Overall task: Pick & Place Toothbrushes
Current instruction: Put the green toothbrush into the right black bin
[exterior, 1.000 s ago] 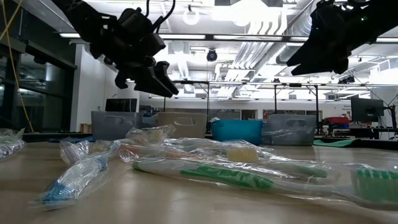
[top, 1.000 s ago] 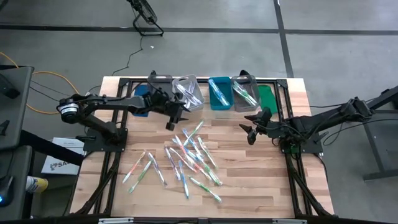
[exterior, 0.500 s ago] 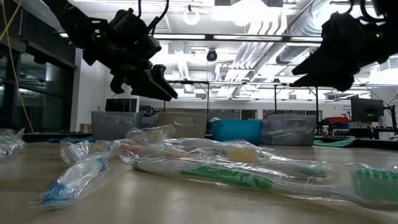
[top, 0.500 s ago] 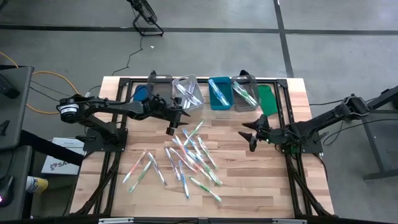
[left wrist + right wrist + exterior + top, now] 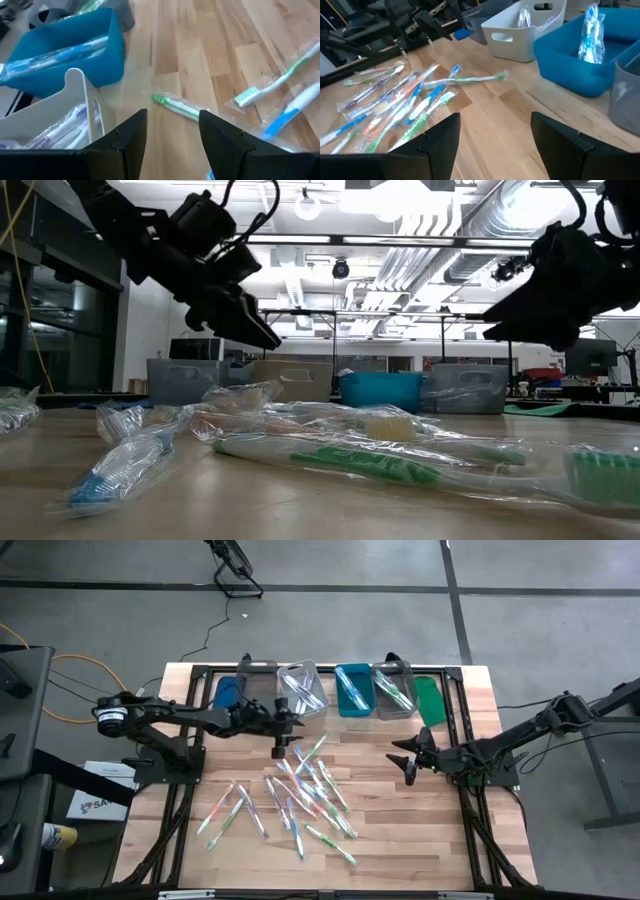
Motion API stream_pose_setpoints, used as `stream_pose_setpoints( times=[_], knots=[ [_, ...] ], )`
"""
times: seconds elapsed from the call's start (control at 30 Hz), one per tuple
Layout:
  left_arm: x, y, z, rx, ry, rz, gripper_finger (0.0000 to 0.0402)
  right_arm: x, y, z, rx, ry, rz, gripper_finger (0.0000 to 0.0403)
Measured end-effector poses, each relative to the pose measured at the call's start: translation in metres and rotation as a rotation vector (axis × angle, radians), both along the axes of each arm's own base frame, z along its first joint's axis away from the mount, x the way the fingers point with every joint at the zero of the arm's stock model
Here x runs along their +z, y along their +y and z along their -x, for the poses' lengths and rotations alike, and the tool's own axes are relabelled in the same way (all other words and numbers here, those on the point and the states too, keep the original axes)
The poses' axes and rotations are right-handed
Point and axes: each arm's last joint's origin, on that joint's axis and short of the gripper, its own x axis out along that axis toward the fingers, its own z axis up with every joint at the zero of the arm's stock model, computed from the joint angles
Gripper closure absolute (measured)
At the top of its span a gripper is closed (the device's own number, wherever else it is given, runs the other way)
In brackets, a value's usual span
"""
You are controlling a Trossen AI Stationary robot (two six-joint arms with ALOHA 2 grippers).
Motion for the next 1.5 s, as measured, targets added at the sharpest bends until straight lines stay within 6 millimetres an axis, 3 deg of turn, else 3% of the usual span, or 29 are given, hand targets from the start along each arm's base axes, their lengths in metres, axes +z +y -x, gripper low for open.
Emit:
stream_pose_setpoints(
  times=[0.4,0.83,1.13,1.5],
  knots=[
    [0.002,-0.031,-0.025,0.137,0.067,-0.009,0.0227,0.002,0.0,0.0,0.004,-0.028,0.032,0.0167],
    [-0.022,-0.06,-0.057,0.23,0.128,0.004,0.0227,0.004,0.0,0.0,0.019,-0.034,0.063,0.0167],
    [-0.043,-0.06,-0.067,0.283,0.269,0.004,0.0227,0.003,0.001,0.0,0.048,-0.032,0.043,0.0167],
    [-0.046,-0.06,-0.068,0.279,0.274,0.035,0.0227,0.003,0.001,-0.001,0.043,-0.039,0.024,0.0167]
  ],
)
